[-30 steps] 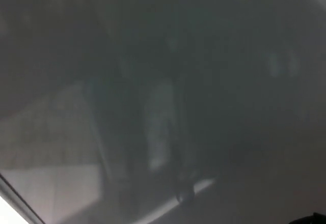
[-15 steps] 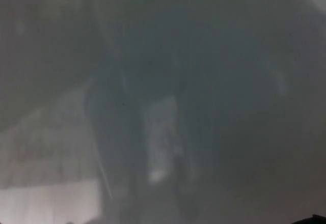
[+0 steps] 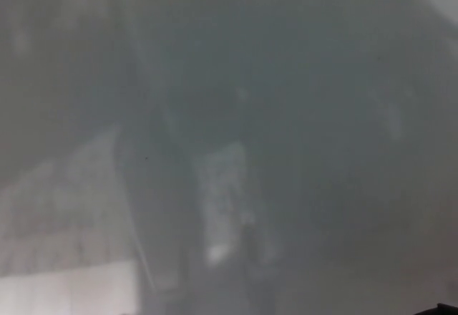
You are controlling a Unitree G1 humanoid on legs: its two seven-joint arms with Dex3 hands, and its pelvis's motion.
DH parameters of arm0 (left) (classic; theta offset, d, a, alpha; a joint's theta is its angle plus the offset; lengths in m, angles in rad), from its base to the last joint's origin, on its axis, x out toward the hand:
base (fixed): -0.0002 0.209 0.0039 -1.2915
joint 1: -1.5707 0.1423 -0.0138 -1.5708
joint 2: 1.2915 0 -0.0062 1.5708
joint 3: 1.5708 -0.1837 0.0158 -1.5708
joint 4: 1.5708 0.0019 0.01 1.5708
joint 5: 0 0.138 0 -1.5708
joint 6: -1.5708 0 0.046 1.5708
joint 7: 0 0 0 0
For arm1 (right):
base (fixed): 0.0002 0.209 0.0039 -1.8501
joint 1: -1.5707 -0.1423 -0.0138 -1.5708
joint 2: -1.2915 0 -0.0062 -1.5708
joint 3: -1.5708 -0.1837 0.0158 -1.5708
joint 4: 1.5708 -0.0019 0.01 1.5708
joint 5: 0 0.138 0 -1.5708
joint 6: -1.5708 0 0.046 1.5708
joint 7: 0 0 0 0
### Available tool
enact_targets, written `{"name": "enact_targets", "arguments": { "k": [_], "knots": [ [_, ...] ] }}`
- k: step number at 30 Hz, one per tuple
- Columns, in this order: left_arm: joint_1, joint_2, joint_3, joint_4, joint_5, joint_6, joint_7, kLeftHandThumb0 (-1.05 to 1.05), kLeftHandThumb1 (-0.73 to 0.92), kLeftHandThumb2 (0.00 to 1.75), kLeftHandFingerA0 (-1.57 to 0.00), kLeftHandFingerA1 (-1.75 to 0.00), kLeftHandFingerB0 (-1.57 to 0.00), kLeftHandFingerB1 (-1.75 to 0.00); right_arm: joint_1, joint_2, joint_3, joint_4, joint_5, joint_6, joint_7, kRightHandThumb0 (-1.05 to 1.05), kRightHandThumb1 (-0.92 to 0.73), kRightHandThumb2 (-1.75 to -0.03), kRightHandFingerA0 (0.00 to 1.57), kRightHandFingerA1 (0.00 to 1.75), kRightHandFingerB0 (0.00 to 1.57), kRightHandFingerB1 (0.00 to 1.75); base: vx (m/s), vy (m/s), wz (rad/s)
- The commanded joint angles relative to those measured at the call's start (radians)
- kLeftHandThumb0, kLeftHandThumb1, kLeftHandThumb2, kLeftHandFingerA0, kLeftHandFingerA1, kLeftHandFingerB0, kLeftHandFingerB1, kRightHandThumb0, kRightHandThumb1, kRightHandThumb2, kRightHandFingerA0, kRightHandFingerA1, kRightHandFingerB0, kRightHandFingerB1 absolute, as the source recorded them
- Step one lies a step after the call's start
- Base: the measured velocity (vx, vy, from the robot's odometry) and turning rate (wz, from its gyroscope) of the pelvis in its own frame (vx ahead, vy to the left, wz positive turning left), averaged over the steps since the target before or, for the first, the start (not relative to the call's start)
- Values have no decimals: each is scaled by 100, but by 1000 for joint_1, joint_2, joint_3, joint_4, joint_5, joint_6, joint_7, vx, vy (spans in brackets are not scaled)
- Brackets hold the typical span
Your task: A white board is being place on the right hand side and parallel to the robot and the robot uses its left hand to grab on the leftside of the whiteboard and drag the whiteboard from the right hand side to the left hand side
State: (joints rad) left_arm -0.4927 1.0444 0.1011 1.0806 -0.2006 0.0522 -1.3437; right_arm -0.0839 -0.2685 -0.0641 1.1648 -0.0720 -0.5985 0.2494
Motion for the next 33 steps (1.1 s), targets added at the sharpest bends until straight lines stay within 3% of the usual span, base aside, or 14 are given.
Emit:
{"name": "enact_targets", "arguments": {
  "k": [1,9,10,11,12,13,19,20,21,25,27,29,30,33],
  "knots": [
    [9,52,-2,31,44,20,3,4,81,64,-53,-65,-68,-84,6,-17,4,2,-7,-6,-17,-60,-74,-77,78,121,63,88,0,0,0],
    [45,72,25,29,37,-13,54,-1,79,63,-52,-57,-65,-72,10,-14,10,10,-11,-13,-37,-63,-74,-78,76,120,65,90,0,0,0],
    [51,66,34,29,31,-24,61,-8,77,62,-48,-47,-56,-55,9,-13,9,10,-9,-4,-36,-62,-74,-77,76,120,65,89,0,0,0],
    [57,57,49,32,17,-32,51,-11,50,92,-16,-50,-26,-53,9,-10,7,10,-5,3,-34,-62,-73,-77,78,120,65,89,0,0,0],
    [60,53,58,33,12,-36,47,-11,50,92,-16,-50,-26,-53,9,-9,6,11,-3,5,-33,-62,-73,-77,78,120,65,89,0,0,0],
    [84,41,85,12,-12,9,66,-20,49,72,-1,-26,-2,-20,12,-8,7,11,-3,-7,-32,-61,-72,-79,77,120,64,90,0,0,0],
    [314,-100,285,-172,-120,69,229,-30,62,58,0,0,0,0,22,-4,4,12,7,-15,-10,-61,-72,-77,74,121,63,90,0,0,0],
    [383,-169,348,-204,-159,45,264,-48,50,74,0,0,0,0,20,-3,3,12,7,-4,-17,-62,-73,-75,76,120,65,89,0,0,0],
    [439,-219,388,-221,-173,-3,283,-49,61,58,0,0,0,0,23,0,0,11,11,3,-20,-63,-72,-74,76,120,63,88,0,0,0],
    [571,-349,448,-300,-145,-128,364,-47,60,58,0,0,0,0,41,-10,12,6,-12,-13,-51,-63,-75,-75,69,119,56,88,0,0,0],
    [641,-426,535,-314,-258,85,358,-26,70,60,0,0,0,0,54,-11,13,3,-15,-17,-60,-59,-74,-75,67,121,51,83,0,0,0],
    [703,-474,555,-341,-255,38,348,-27,74,61,0,-12,0,0,64,-10,16,2,-17,-21,-64,-59,-74,-76,66,120,48,82,0,0,0],
    [728,-495,552,-337,-237,5,364,-30,65,81,-2,-16,0,0,72,-7,9,5,-6,-26,-55,-61,-74,-76,65,121,47,82,0,0,0],
    [760,-547,531,-222,-182,-153,402,-54,58,77,0,-10,0,-1,87,-4,-3,5,12,-20,-38,-61,-73,-77,65,121,44,83,0,0,-3]
  ]
}}
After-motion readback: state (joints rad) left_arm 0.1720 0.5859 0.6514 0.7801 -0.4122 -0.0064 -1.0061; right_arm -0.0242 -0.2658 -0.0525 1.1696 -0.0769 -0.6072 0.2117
